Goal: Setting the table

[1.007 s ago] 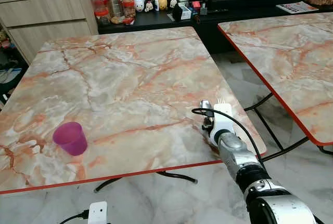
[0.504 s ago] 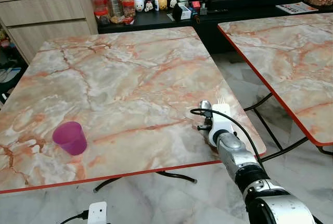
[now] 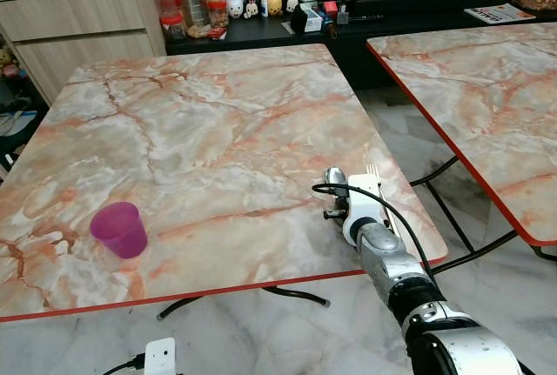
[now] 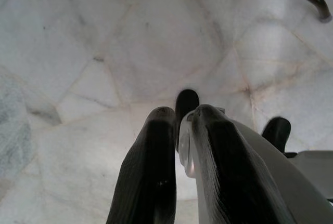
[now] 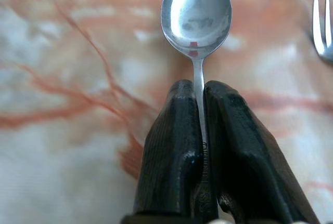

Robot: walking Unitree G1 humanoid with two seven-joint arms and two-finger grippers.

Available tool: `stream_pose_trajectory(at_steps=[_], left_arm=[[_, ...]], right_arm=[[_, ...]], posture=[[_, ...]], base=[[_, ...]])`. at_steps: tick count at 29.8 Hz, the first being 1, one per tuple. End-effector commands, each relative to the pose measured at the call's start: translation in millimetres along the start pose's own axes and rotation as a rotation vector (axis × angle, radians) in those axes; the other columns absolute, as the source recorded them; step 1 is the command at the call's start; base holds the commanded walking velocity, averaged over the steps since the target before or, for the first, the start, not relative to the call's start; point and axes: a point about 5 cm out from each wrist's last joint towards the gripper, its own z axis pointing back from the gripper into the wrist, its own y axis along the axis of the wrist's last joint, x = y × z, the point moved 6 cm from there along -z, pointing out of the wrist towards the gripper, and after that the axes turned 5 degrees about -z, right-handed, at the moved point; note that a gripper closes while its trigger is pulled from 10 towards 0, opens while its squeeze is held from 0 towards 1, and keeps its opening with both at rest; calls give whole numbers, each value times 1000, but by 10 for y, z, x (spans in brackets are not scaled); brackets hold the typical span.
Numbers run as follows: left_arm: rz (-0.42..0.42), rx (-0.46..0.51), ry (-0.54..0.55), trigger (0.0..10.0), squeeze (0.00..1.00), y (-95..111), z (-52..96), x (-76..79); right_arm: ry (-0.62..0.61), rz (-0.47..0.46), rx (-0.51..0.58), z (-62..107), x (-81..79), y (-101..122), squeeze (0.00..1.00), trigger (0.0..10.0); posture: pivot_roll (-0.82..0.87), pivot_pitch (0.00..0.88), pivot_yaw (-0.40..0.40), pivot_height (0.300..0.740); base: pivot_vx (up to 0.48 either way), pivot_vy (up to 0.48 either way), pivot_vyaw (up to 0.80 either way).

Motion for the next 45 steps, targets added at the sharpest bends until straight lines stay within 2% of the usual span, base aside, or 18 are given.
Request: stream_pose_trajectory(at_steps=[1,2,3,4,6,8,9,10,11,12,15,17,21,29,45], left_arm=[[19,-4,17,10000,0,-2,1,-77],[19,-4,17,10000,0,-2,1,-77],[18,3,21,10000,0,13,1,-97],[18,3,21,10000,0,13,1,-97],[14,13,26,10000,0,35,0,-115],[13,16,27,10000,0,40,0,-118],[2,14,28,10000,0,39,-1,-119],[2,14,28,10000,0,39,-1,-119],[-6,13,27,10000,0,38,-1,-118],[-7,12,27,10000,0,37,0,-117],[-34,9,28,10000,0,30,0,-121],[-45,8,29,10000,0,28,1,-122],[-59,18,34,10000,0,60,-3,-133],[-42,21,49,10000,0,65,-2,-136],[-24,17,57,10000,0,40,2,-128]], right_arm=[[12,-3,98,-7,-56,231,0,10000],[12,-3,98,-7,-56,231,0,10000],[17,2,165,3,-85,374,0,10000],[17,2,165,3,-85,374,0,10000],[30,30,314,72,-139,636,0,10000],[37,34,350,97,-154,691,0,10000],[67,68,439,175,-228,802,0,10000],[67,68,439,175,-228,802,0,10000],[100,114,520,266,-319,874,0,10000],[108,128,545,297,-344,892,0,10000],[101,132,588,351,-355,925,0,10000],[97,128,600,366,-354,936,0,10000],[131,153,659,433,-459,1033,0,10000],[130,168,692,455,-466,1131,0,10000],[141,199,716,508,-478,1155,0,10000]], posture=[[21,0,21,740],[21,0,21,740],[19,0,26,740],[19,0,26,740],[17,0,33,740],[17,0,33,740],[13,0,37,740],[13,0,37,740],[11,0,39,740],[11,0,39,740],[6,0,43,740],[6,0,42,740],[2,7,43,740],[8,30,33,740],[2,40,28,740]], base=[[0,0,0],[0,0,0],[0,0,0],[0,0,0],[0,0,0],[0,0,0],[0,0,0],[0,0,0],[0,0,0],[0,0,0],[0,0,0],[0,0,0],[0,-247,0],[0,-464,0],[0,-480,0]])
